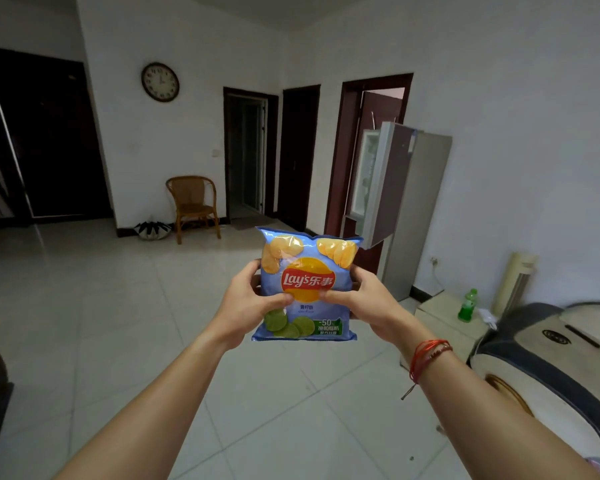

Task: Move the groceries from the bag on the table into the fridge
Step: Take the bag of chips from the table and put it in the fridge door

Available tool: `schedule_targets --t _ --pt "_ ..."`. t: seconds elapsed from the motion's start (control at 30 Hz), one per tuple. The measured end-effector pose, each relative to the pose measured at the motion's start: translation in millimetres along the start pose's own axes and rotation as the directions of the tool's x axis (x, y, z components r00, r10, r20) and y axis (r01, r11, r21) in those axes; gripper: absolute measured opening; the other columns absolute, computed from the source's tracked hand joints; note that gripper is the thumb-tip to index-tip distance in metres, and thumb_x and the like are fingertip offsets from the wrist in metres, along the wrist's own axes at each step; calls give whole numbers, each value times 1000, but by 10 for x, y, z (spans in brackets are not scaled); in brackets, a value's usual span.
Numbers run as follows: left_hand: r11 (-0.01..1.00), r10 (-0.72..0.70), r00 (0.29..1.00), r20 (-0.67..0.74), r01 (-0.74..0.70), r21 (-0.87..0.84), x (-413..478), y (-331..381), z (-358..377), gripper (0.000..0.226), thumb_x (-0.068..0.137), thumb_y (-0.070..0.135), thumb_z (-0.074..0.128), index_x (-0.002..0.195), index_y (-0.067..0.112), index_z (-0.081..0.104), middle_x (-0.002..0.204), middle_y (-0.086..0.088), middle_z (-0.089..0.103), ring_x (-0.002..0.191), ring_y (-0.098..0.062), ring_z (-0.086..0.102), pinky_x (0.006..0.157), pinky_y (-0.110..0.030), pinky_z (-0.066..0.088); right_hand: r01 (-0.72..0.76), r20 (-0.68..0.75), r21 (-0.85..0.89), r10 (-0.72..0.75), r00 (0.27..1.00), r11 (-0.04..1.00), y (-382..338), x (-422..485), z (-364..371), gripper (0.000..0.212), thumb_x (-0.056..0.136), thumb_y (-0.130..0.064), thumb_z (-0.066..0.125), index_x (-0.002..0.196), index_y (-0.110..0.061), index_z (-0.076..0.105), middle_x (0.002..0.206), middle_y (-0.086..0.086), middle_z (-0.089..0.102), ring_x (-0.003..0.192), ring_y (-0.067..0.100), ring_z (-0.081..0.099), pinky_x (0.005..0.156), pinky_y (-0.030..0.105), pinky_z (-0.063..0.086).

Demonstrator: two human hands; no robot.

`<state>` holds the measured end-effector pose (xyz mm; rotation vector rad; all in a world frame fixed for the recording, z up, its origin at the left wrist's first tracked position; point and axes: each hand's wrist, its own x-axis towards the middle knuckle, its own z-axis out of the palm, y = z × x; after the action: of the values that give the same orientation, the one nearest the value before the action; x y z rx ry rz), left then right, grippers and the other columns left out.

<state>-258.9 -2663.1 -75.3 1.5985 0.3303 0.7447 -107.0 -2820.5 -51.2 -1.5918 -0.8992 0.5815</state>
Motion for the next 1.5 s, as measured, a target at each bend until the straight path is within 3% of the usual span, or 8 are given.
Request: schedule_targets --t 0.2,0.43,0.6,0.77,0.9,1.07,1.27,1.5 --pt "1000 -13 1000 24 14 -9 1075 -166 -236 54 73 4 83 119 20 60 106 -2 72 94 -17 72 71 -33 60 32 -25 -8 -32 999 999 43 1082 -33 43 84 -16 81 122 -26 64 109 -6 77 99 14 74 84 35 61" --pt "998 -56 998 31 56 -8 2117 -499 -382 48 74 8 84 116 18 62 105 -3 73 94 -20 72 71 -33 60 15 -41 48 -13 999 999 274 2097 -134 38 84 -14 80 117 -26 66 104 -8 78 95 13 75 70 25 60" --pt "997 -81 996 29 80 16 2894 -851 -397 45 75 8 83 114 16 63 103 -2 74 93 -20 73 69 -31 59 4 -30 51 -2 1000 999 538 2916 -277 38 84 -16 81 116 -29 66 104 -8 77 96 11 74 71 25 59" --pt "996 -89 996 29 88 33 3856 -1137 -335 44 76 8 82 114 17 63 104 -2 74 94 -21 73 70 -32 60 16 -56 43 -14 998 999 787 3919 -551 48 81 -19 84 125 -26 64 112 -5 75 104 15 72 89 36 60" --pt "996 -82 996 17 81 40 4693 -1262 -274 44 76 6 82 114 16 63 105 -4 73 93 -20 73 68 -31 59 7 -59 58 -4 998 998 821 4725 -824 47 81 -18 84 123 -28 65 110 -6 76 98 11 73 75 25 60" --pt "996 -87 996 7 87 34 5560 -1464 -280 46 75 6 83 115 15 63 108 -5 72 96 -22 72 76 -38 61 3 -47 91 1 999 996 875 5559 -1039 47 81 -15 83 124 -23 65 108 -4 77 94 12 75 68 24 59" --pt "995 -97 995 10 97 -10 6476 -1787 -295 47 76 2 81 117 13 62 110 -7 71 96 -21 72 74 -34 61 -3 -40 113 7 999 994 1087 6506 -1218 46 82 -10 82 124 -19 65 108 1 77 97 21 75 81 40 62" --pt "993 -109 994 31 110 -33 7680 -2366 -456 46 77 2 81 117 13 61 112 -7 70 95 -21 72 72 -32 60 -19 -56 94 24 998 995 1435 7745 -1308 43 83 -8 81 121 -19 65 106 3 78 94 22 76 77 38 63"
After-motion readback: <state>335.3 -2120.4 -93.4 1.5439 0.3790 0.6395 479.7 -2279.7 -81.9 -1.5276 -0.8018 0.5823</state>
